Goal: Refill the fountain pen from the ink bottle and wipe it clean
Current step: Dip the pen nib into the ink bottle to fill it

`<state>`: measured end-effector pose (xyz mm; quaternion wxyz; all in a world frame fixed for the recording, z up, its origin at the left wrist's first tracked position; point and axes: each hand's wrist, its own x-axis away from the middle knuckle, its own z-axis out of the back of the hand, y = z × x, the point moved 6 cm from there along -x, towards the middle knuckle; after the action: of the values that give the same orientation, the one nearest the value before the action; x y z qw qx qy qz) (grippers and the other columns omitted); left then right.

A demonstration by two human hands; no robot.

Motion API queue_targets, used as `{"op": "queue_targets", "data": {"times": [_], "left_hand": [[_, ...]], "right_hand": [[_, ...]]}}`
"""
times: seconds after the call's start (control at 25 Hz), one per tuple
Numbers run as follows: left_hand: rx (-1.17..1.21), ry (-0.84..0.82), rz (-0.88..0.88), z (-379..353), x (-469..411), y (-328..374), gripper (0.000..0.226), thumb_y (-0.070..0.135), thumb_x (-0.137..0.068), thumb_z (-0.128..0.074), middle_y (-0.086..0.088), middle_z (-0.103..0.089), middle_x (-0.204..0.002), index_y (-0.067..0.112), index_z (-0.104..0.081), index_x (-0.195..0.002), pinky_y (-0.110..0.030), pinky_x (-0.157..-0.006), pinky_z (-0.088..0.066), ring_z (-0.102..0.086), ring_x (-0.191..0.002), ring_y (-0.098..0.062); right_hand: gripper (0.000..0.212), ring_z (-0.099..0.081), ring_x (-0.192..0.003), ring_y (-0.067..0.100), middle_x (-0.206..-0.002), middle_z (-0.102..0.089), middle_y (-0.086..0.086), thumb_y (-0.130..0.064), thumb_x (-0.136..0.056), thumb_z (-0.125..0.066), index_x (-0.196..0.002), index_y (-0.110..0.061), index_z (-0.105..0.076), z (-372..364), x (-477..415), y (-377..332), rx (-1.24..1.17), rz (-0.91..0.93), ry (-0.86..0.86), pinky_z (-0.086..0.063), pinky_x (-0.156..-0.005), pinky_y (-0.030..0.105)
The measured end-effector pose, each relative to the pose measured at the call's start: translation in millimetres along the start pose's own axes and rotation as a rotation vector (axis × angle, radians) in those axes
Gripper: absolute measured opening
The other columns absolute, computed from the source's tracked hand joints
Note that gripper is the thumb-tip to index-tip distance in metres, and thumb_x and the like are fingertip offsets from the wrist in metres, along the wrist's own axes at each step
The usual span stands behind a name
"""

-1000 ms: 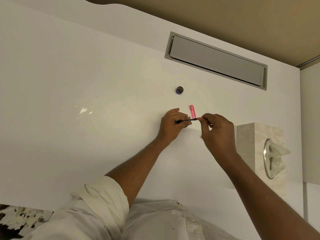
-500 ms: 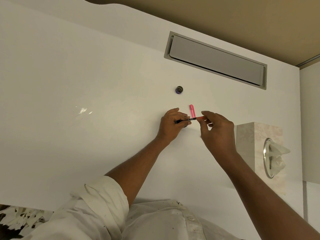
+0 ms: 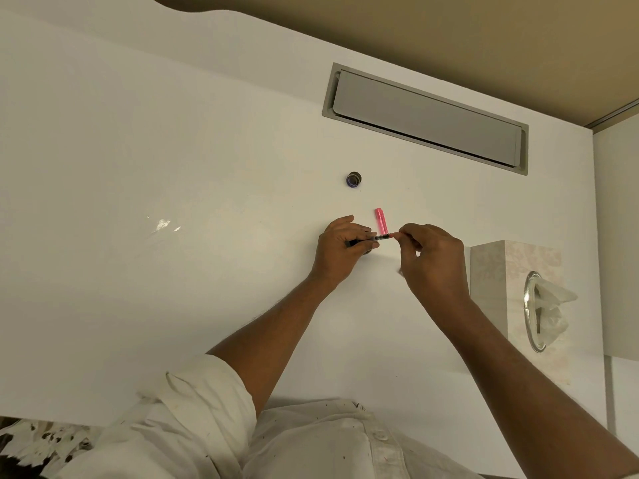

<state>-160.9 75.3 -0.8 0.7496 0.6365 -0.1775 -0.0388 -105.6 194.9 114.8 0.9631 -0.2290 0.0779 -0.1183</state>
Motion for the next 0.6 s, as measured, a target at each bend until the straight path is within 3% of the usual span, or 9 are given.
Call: {"op": "queue_targets", "data": {"times": [0.16, 0.4, 0.52, 0.6], "left_hand": [[0.013, 0.008, -0.015, 0.8, 0.5, 1.9, 0.016, 0.008, -0.071, -0.076, -0.013, -0.074, -0.092, 0.002, -0.075, -0.085, -0.026, -0.103, -0.038, -0.048, -0.099, 0.01], [0.011, 0.007, -0.016, 0.0, -0.3, 1.3, 0.017, 0.009, -0.071, -0.076, -0.012, -0.074, -0.095, 0.003, -0.075, -0.087, -0.022, -0.102, -0.038, -0.049, -0.107, -0.002], [0.018, 0.002, -0.029, 0.4, -0.3, 1.9, 0.015, 0.008, -0.071, -0.076, -0.012, -0.074, -0.093, 0.002, -0.075, -0.085, -0.024, -0.102, -0.038, -0.048, -0.098, 0.016], [0.019, -0.001, -0.03, 0.2, -0.4, 1.9, 0.015, 0.008, -0.071, -0.076, -0.013, -0.074, -0.093, 0.002, -0.075, -0.085, -0.023, -0.102, -0.037, -0.048, -0.099, 0.017]], "right_hand": [[0.018, -0.046, -0.057, 0.021, -0.058, -0.052, 0.003, -0.014, -0.09, -0.059, -0.073, -0.009, -0.063, -3.3, -1.1, 0.4, 0.001, -0.01, 0.008, -0.04, -0.054, 0.035], [0.01, -0.062, -0.066, 0.019, -0.077, -0.07, 0.007, -0.011, -0.084, -0.068, -0.093, -0.006, -0.07, 0.4, 2.9, -1.0, -0.046, 0.0, 0.079, -0.051, -0.061, 0.031], [0.011, -0.062, -0.066, 0.022, -0.079, -0.071, 0.008, -0.006, -0.085, -0.066, -0.094, -0.006, -0.071, 1.2, 4.5, -1.3, -0.042, 0.024, 0.075, -0.053, -0.063, 0.034], [0.01, -0.06, -0.065, 0.024, -0.075, -0.069, 0.009, -0.005, -0.087, -0.062, -0.091, -0.005, -0.071, 0.5, 3.9, -0.5, -0.038, 0.019, 0.05, -0.052, -0.063, 0.037]]}}
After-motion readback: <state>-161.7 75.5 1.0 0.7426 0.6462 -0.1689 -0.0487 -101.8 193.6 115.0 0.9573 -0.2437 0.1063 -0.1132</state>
